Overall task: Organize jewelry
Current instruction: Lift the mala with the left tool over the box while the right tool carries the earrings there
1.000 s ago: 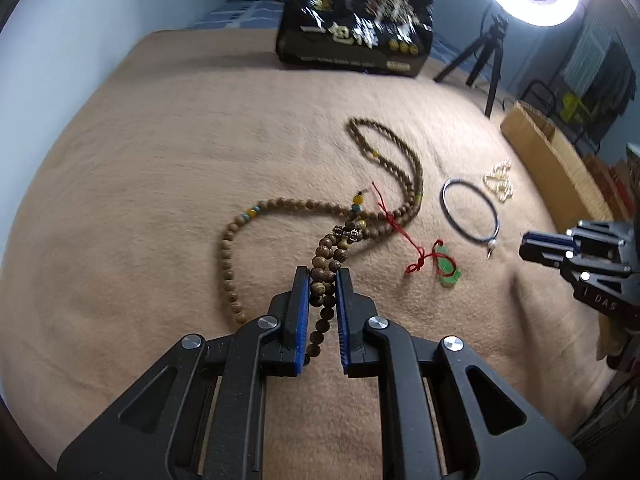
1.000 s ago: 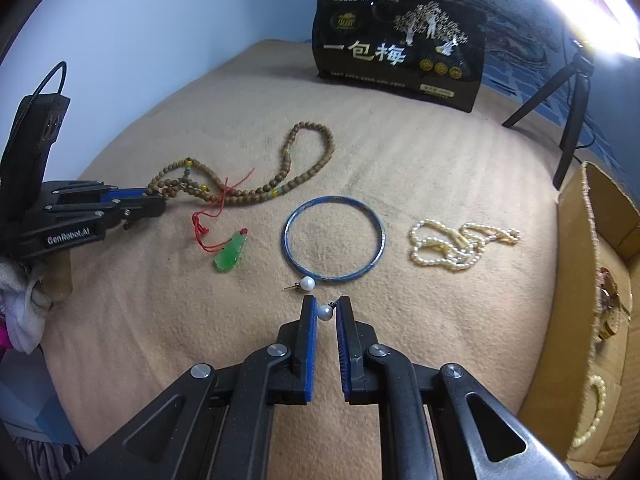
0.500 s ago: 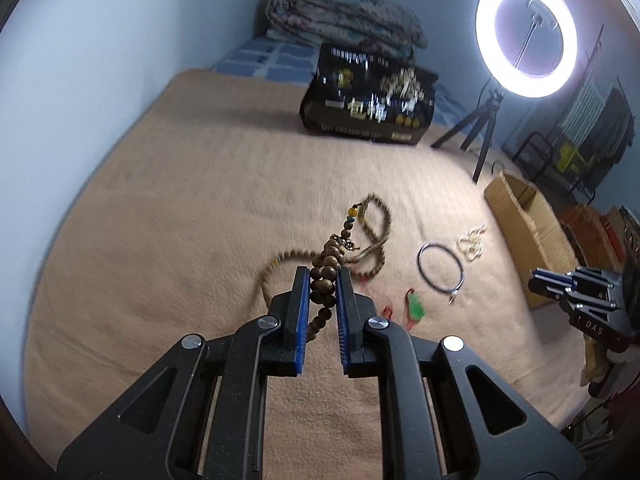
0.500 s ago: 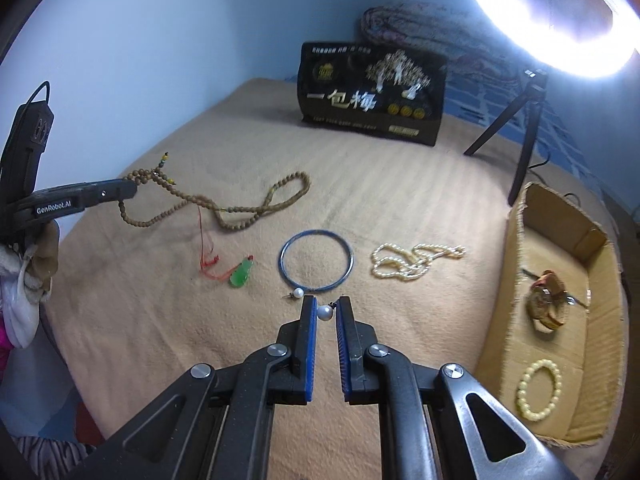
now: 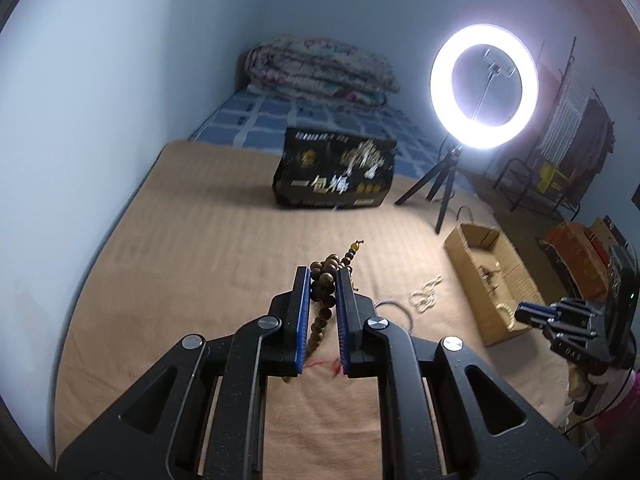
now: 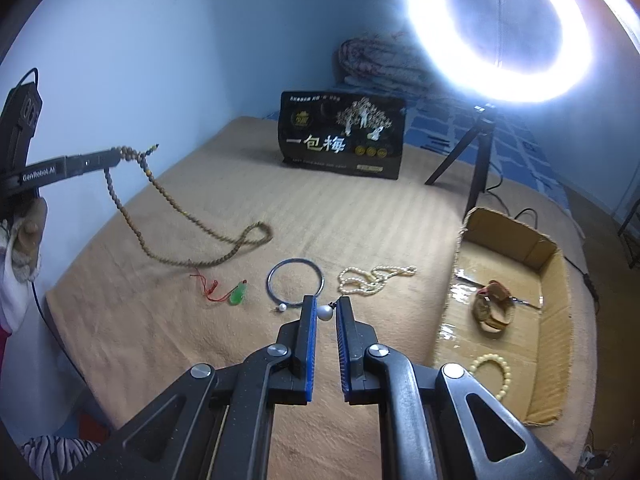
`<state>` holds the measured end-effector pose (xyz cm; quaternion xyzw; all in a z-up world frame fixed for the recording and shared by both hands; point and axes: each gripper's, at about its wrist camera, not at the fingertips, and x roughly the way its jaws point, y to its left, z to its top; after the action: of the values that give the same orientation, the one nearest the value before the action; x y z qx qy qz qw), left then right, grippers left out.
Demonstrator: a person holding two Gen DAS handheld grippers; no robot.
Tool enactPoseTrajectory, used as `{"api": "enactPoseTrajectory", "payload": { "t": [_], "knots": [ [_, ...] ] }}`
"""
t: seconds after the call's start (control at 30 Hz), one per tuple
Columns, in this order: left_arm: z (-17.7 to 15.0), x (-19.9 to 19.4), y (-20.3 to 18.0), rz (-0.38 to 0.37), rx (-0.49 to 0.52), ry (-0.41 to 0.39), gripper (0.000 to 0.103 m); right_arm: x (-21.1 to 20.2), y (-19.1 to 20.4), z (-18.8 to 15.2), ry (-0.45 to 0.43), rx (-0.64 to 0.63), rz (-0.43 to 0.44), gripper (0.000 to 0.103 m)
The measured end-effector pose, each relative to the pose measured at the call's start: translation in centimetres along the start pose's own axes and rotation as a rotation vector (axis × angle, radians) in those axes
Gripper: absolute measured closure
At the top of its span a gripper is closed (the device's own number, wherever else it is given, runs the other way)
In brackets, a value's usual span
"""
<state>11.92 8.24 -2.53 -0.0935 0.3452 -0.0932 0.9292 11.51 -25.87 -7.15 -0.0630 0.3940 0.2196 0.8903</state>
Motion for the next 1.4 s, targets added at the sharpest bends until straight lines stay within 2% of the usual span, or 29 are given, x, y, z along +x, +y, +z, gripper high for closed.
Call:
{"api": "enactPoseTrajectory", "payload": {
  "t": [0.37, 0.83, 1.13, 1.4],
  "knots": [
    [4.5, -2.5, -4.8, -0.053, 0.051, -0.085, 0.093, -3.8, -2.8, -0.1, -0.045, 0.049, -0.042, 0.096],
    [8.4, -2.9, -12.8, -0.14, 0.139, -0.143, 0.093, -6.8, -7.2, -1.1, -0.07, 0.106, -0.11, 0.096],
    [10.1, -2.1, -18.4, -0.247, 0.166, -0.175, 0.093, -7.7, -10.3, -1.9, -0.073, 0.142, -0.151, 0.096],
    [11.0, 0.5, -23.6, -0.295, 0.221, -0.164, 0.093, -6.9, -13.2, -3.4, -0.057, 0.182, -0.17, 0.096]
  ]
}}
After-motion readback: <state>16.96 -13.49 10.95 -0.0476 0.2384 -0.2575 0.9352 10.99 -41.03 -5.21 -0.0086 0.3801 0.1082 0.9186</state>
